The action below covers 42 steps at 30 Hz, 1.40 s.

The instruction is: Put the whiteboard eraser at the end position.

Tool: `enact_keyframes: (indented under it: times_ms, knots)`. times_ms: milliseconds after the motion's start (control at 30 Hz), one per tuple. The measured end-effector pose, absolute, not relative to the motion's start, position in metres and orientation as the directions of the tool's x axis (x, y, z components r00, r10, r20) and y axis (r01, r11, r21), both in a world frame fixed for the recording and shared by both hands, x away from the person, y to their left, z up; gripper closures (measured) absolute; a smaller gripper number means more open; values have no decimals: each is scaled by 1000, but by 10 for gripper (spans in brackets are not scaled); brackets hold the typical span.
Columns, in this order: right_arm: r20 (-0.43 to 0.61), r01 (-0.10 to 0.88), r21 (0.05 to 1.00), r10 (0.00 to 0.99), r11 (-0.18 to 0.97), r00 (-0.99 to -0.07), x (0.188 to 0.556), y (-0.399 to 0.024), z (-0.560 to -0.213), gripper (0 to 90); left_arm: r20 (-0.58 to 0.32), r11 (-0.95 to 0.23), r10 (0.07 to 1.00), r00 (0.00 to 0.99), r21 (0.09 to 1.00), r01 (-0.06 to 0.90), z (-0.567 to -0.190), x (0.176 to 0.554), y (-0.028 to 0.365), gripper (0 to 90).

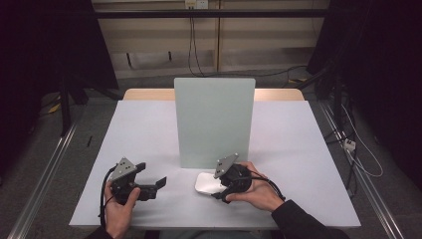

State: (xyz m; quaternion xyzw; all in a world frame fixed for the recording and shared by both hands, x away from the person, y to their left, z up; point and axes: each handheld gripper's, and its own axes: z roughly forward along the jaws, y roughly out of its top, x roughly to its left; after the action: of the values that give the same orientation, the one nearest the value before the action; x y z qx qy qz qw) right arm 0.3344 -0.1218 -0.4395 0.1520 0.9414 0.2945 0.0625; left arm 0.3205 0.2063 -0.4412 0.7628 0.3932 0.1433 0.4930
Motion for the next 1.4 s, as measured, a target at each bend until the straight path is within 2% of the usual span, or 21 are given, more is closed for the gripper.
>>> enact_keyframes:
  times_ms: [767, 900, 1000, 1067, 1233, 1400]
  knots:
    - [12, 289, 608, 356, 739, -935, 336, -126, -444, 296, -174, -199, 746, 642, 863, 465, -442, 321, 206, 44]
    - [16, 309, 612, 378, 728, -926, 336, -127, -445, 201, -177, -199, 746, 642, 860, 469, -442, 322, 206, 44]
    - [30, 322, 619, 388, 716, -921, 337, -130, -444, 178, -180, -196, 747, 640, 861, 470, -442, 322, 206, 44]
    - [25, 324, 625, 397, 710, -918, 337, -131, -444, 126, -177, -199, 747, 640, 860, 470, -442, 322, 206, 44]
    - [17, 322, 638, 405, 699, -914, 336, -131, -443, 71, -178, -201, 745, 642, 859, 471, -443, 322, 205, 44]
    - [18, 327, 654, 418, 683, -908, 336, -131, -442, 77, -177, -202, 746, 642, 858, 472, -443, 322, 206, 44]
